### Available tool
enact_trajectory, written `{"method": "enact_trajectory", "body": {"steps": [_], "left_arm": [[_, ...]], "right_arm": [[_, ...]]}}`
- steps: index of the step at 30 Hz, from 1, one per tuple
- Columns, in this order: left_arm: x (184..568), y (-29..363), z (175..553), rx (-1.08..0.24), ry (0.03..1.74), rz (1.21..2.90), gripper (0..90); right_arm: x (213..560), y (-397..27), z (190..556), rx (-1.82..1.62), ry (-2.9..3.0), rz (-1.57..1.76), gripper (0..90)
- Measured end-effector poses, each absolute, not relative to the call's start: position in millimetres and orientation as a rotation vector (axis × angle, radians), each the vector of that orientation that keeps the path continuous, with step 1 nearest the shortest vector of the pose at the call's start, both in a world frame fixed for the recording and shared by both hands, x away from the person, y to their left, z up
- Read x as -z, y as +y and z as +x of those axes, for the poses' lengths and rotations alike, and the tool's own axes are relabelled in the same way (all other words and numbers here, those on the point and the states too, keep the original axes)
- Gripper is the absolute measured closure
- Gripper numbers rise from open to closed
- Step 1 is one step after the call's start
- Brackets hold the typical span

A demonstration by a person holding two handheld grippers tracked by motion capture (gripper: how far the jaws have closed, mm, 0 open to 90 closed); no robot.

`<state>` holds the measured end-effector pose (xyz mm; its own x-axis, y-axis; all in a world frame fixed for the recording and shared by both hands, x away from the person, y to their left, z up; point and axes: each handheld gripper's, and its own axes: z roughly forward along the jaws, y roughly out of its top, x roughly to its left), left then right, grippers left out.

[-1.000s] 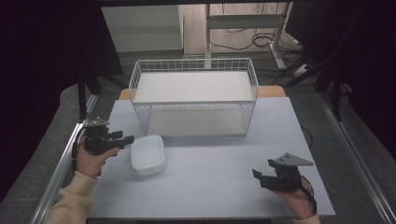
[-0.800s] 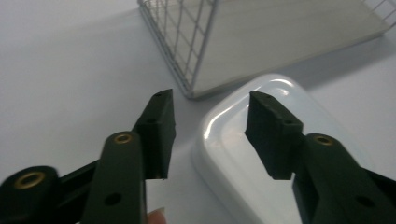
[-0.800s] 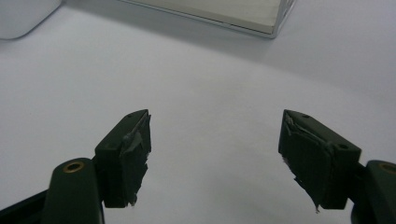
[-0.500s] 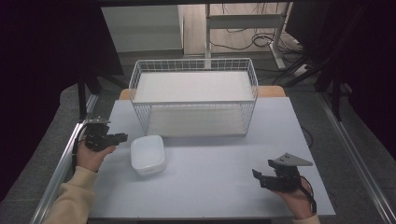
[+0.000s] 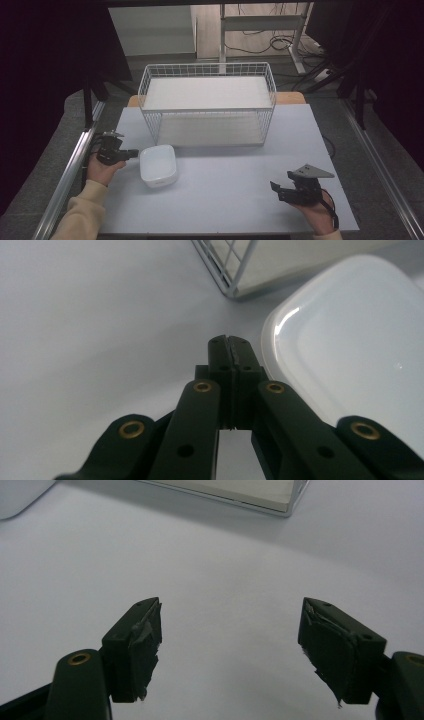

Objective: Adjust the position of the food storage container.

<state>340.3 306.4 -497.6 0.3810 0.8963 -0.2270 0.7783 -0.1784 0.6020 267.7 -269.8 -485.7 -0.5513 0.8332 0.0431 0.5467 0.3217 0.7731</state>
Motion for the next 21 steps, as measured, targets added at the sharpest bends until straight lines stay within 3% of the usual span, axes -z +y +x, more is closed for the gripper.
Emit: {"method": "enact_trajectory", "body": {"steps": [21], "left_arm": [[506.5, 294.7, 343.2, -0.179, 1.41, 1.978, 90.0]], "right_arm": [[485.8, -268.7, 267.4, -1.09, 2.225, 1.226, 25.5]]}}
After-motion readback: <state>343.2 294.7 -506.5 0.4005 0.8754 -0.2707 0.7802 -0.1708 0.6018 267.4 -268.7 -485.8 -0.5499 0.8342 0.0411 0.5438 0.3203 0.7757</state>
